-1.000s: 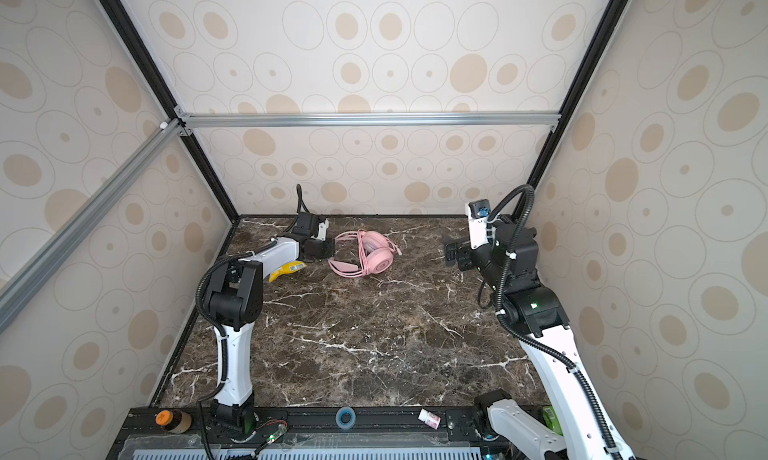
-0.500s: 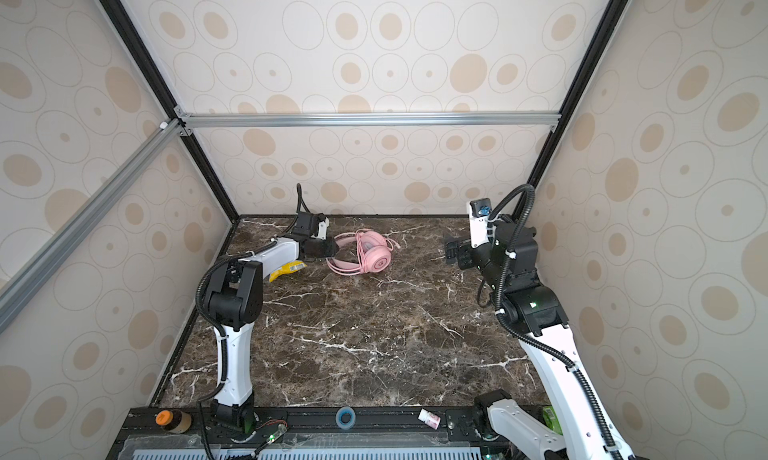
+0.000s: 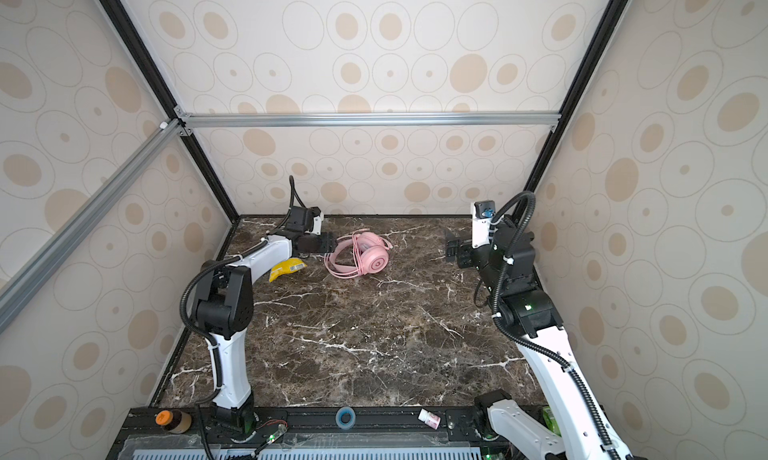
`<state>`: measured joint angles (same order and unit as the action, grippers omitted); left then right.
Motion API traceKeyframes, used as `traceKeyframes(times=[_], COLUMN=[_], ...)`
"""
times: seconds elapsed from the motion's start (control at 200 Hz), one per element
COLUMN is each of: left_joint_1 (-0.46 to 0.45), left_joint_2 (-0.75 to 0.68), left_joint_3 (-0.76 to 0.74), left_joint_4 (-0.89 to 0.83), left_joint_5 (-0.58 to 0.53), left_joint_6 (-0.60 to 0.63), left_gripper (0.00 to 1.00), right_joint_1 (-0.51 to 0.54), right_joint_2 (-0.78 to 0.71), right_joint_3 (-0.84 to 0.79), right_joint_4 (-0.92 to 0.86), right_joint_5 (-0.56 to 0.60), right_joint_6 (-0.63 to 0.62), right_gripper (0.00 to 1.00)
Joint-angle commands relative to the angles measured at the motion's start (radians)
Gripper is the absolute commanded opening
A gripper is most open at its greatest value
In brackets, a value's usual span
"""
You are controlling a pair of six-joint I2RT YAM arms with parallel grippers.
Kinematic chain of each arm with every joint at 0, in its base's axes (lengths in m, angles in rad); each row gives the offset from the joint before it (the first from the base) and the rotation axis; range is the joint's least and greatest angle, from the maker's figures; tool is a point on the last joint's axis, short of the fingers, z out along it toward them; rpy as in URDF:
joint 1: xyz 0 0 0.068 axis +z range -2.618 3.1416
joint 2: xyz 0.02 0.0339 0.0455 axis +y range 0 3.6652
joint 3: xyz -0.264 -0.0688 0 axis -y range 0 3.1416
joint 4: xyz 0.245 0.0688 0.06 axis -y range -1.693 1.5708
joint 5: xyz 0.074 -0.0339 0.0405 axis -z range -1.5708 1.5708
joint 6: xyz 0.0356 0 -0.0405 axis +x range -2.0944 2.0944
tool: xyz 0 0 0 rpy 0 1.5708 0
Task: Wrap the headphones
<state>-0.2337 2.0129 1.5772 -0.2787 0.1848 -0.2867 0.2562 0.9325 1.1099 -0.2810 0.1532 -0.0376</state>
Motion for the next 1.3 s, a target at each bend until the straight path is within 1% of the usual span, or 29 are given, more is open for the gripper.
traceKeyframes(times=[0.0, 0.045, 0.135, 0.16, 0.195, 0.225, 0.32, 0.375, 0.455, 0.525, 0.615, 0.68, 0.735, 0.795, 0.885, 0.935, 1.055, 1.085, 1.14, 1.246, 1.296], left_joint_1=[0.002, -0.002, -0.022, -0.032, -0.048, -0.063, -0.098, -0.107, -0.113, -0.112, -0.111, -0.111, -0.109, -0.109, -0.109, -0.110, -0.107, -0.100, -0.096, -0.090, -0.084], left_joint_2=[-0.120, -0.168, -0.279, -0.315, -0.372, -0.425, -0.604, -0.703, -0.822, -0.930, -1.033, -1.103, -1.149, -1.160, -1.110, -1.076, -0.999, -0.977, -0.930, -0.856, -0.815], left_joint_3=[-0.042, -0.070, -0.156, -0.188, -0.241, -0.297, -0.511, -0.624, -0.742, -0.823, -0.926, -1.015, -1.084, -1.137, -1.164, -1.183, -1.268, -1.253, -1.249, -1.278, -1.295], left_joint_4=[-0.024, -0.022, -0.010, 0.001, 0.026, 0.055, 0.191, 0.257, 0.299, 0.324, 0.371, 0.438, 0.509, 0.553, 0.554, 0.608, 0.807, 0.801, 0.858, 1.041, 1.133], left_joint_5=[-0.026, -0.033, -0.055, -0.064, -0.078, -0.088, -0.109, -0.153, -0.243, -0.365, -0.500, -0.551, -0.538, -0.525, -0.583, -0.616, -0.642, -0.650, -0.661, -0.655, -0.669], left_joint_6=[0.041, 0.046, 0.063, 0.071, 0.084, 0.098, 0.139, 0.147, 0.133, 0.093, 0.047, 0.030, 0.061, 0.100, 0.113, 0.121, 0.202, 0.196, 0.226, 0.292, 0.313], left_gripper=[0.75, 0.76, 0.79, 0.81, 0.83, 0.86, 0.98, 0.98, 0.98, 0.98, 0.98, 0.98, 0.98, 0.98, 0.98, 0.98, 0.98, 0.98, 0.98, 0.98, 0.98], right_joint_1=[-0.007, -0.006, -0.007, -0.008, -0.009, -0.013, -0.017, -0.017, -0.017, -0.018, -0.018, -0.021, -0.023, -0.038, -0.067, -0.078, -0.122, -0.138, -0.166, -0.203, -0.211], right_joint_2=[-0.024, -0.023, -0.013, -0.010, -0.009, -0.010, -0.010, 0.009, 0.068, 0.115, 0.133, 0.134, 0.131, 0.129, 0.147, 0.158, 0.195, 0.207, 0.226, 0.290, 0.325], right_joint_3=[-0.088, -0.119, -0.212, -0.244, -0.291, -0.341, -0.496, -0.547, -0.557, -0.563, -0.614, -0.659, -0.689, -0.708, -0.732, -0.752, -0.780, -0.780, -0.779, -0.767, -0.760], right_joint_4=[0.097, 0.109, 0.157, 0.176, 0.213, 0.265, 0.462, 0.512, 0.493, 0.487, 0.537, 0.573, 0.610, 0.638, 0.661, 0.696, 0.766, 0.777, 0.795, 0.853, 0.884], right_joint_5=[0.131, 0.204, 0.407, 0.444, 0.468, 0.459, 0.340, 0.320, 0.314, 0.289, 0.286, 0.295, 0.314, 0.308, 0.299, 0.293, 0.235, 0.216, 0.211, 0.202, 0.183], right_joint_6=[0.075, 0.111, 0.193, 0.201, 0.200, 0.194, 0.136, 0.156, 0.169, 0.142, 0.154, 0.176, 0.163, 0.145, 0.145, 0.145, 0.116, 0.111, 0.124, 0.143, 0.146], right_gripper=[1.00, 1.00, 1.00, 1.00, 1.00, 1.00, 1.00, 1.00, 1.00, 1.00, 1.00, 1.00, 1.00, 1.00, 1.00, 1.00, 1.00, 1.00, 1.00, 1.00, 1.00])
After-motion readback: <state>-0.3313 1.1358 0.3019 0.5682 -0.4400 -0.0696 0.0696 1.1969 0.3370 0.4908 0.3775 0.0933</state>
